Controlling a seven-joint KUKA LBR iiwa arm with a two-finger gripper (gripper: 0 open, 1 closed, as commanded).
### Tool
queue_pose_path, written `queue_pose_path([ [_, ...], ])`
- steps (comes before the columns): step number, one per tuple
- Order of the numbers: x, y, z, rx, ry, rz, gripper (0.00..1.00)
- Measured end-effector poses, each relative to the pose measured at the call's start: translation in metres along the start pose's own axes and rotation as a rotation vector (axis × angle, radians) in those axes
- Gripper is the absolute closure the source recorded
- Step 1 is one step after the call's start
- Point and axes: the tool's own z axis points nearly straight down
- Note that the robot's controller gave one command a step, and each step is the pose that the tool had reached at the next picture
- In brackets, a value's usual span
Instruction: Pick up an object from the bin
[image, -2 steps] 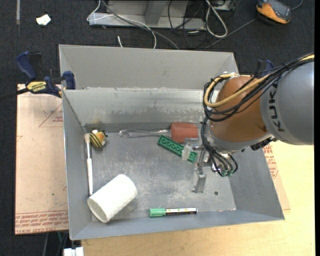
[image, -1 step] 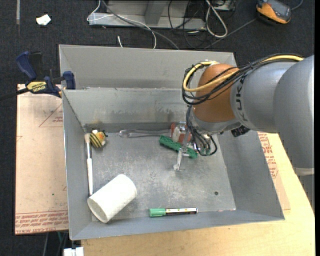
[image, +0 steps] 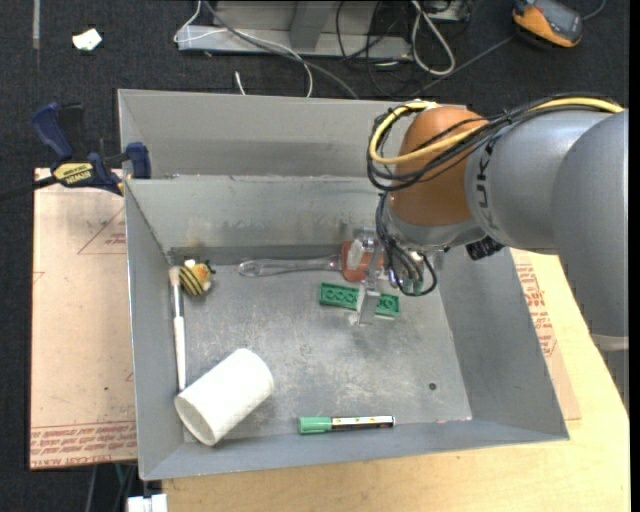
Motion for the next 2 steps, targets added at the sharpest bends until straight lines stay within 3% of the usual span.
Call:
queue_pose_path([
  [1, 0.0016, 0.0006, 0.0347, 0.0, -0.003, -0.017, 0.0],
  [2, 0.0104, -0.0053, 0.0294, -0.002, -0.007, 0.08, 0.0],
])
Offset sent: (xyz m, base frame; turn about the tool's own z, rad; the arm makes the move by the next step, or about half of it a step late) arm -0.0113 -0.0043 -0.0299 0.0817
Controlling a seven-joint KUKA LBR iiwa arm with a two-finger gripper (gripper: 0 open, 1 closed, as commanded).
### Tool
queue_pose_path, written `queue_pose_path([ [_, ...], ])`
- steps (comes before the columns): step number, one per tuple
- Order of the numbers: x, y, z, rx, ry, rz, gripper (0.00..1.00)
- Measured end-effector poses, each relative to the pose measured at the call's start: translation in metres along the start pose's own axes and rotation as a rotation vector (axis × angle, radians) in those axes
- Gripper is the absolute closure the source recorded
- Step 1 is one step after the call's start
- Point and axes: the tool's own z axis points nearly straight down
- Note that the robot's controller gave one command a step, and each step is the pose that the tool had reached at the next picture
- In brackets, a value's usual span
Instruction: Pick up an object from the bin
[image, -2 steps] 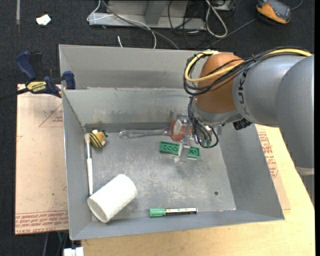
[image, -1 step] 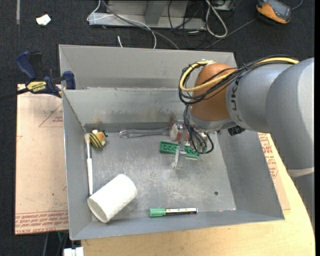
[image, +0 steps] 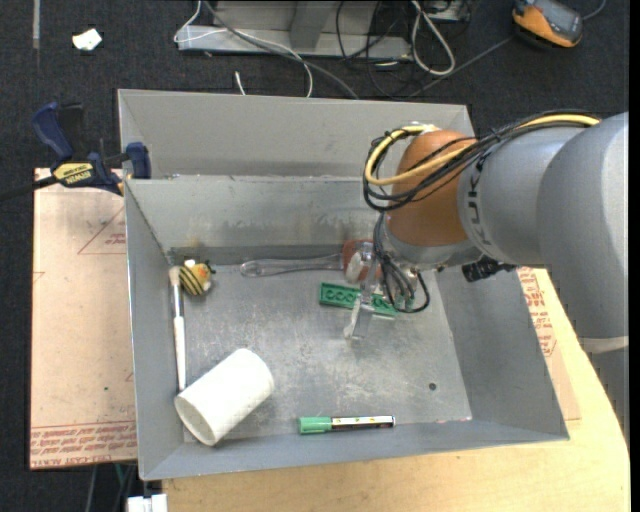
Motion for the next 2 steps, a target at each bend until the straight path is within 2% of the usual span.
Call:
queue_pose_path([
  [1, -0.0072, 0.0048, 0.0004, -0.001, -0.005, -0.058, 1.0],
  [2, -0.0073, 0.0049, 0.0004, -0.001, -0.005, -0.059, 1.0],
])
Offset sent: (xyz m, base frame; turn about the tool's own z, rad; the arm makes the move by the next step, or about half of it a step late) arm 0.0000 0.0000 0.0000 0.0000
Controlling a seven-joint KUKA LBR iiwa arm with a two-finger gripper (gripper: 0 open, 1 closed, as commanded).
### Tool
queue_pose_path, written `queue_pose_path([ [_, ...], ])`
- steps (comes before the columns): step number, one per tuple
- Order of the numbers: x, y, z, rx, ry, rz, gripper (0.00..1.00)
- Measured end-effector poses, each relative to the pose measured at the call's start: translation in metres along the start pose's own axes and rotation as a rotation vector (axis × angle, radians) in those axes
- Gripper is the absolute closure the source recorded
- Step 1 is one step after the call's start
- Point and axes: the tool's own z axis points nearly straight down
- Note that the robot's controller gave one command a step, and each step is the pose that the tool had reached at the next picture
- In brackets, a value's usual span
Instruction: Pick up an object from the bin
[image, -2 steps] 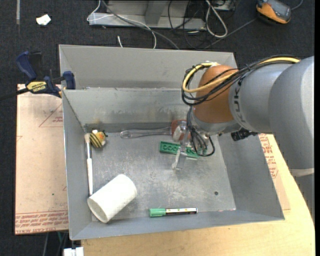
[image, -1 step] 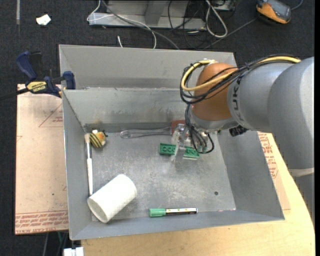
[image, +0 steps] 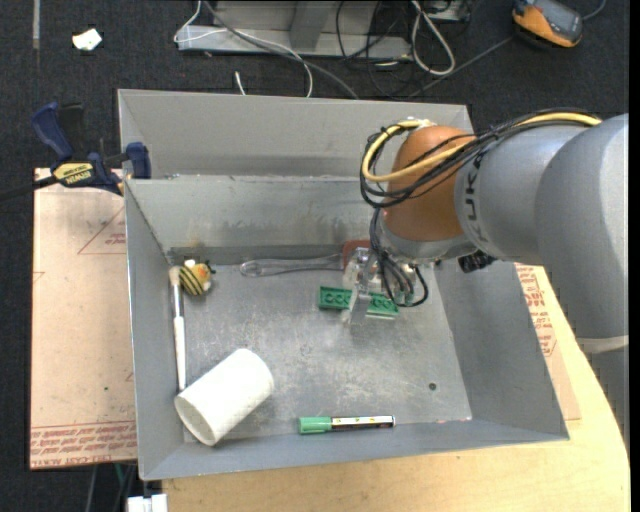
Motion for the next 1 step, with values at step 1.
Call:
queue_pose_path([
  [1, 0.0029, -0.0001, -0.0257, 0.001, 0.011, 0.0, 1.0],
])
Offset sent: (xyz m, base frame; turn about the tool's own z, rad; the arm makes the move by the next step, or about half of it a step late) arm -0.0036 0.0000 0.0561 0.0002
